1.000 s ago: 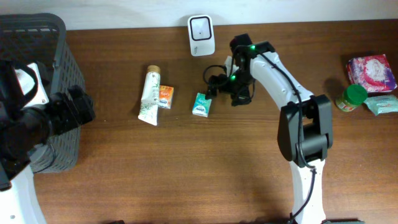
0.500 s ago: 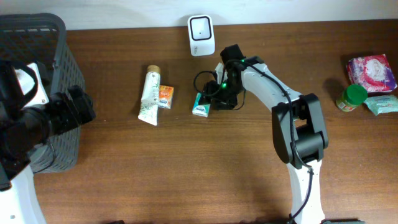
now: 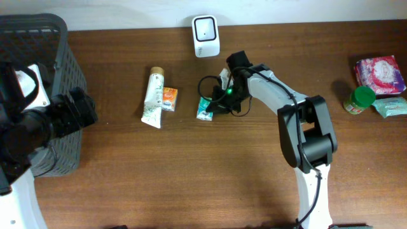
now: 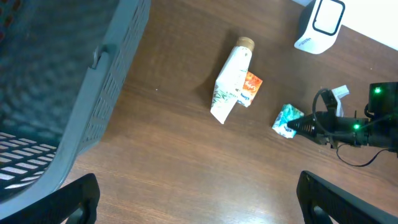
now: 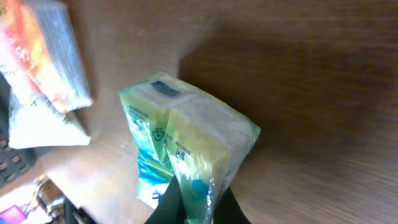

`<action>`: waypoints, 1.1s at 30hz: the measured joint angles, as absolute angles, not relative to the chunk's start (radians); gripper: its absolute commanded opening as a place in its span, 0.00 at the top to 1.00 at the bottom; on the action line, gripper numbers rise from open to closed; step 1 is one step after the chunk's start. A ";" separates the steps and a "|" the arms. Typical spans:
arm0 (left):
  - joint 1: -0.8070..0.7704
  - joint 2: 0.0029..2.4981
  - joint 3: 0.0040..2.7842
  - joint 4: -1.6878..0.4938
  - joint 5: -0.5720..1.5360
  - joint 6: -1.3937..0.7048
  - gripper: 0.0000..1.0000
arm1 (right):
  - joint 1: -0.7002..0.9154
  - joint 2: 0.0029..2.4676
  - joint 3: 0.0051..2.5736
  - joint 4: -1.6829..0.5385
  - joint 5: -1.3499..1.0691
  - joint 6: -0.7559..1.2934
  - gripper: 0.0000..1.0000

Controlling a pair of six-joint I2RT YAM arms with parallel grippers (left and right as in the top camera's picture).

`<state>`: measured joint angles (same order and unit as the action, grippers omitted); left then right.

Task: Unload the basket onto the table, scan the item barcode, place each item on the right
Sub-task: 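Regrasp the teal pack and lift it toward the scanner, then hold the teal pack in front of the scanner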

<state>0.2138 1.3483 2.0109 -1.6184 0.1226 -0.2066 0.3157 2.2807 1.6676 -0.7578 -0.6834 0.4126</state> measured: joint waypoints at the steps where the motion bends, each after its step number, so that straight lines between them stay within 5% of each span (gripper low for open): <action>1: 0.214 1.348 2.011 -1.618 0.123 -0.207 0.01 | 0.304 2.281 1.670 -0.760 -0.734 0.381 0.96; 8: 0.214 1.348 2.011 -1.618 0.123 -0.207 0.01 | 0.141 2.280 1.696 -0.770 -1.184 0.079 0.96; 28: 0.214 1.348 2.011 -1.618 0.123 -0.207 0.01 | 0.042 2.280 1.710 -0.703 -1.516 -0.109 0.96; 33: 0.214 1.348 2.011 -1.618 0.123 -0.207 0.01 | 0.086 2.242 1.717 -0.917 -1.518 -0.253 0.96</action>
<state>0.2138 1.3483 2.0109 -1.6184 0.1226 -0.2066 0.0864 2.2421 1.7168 -0.9169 -1.5177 -0.2535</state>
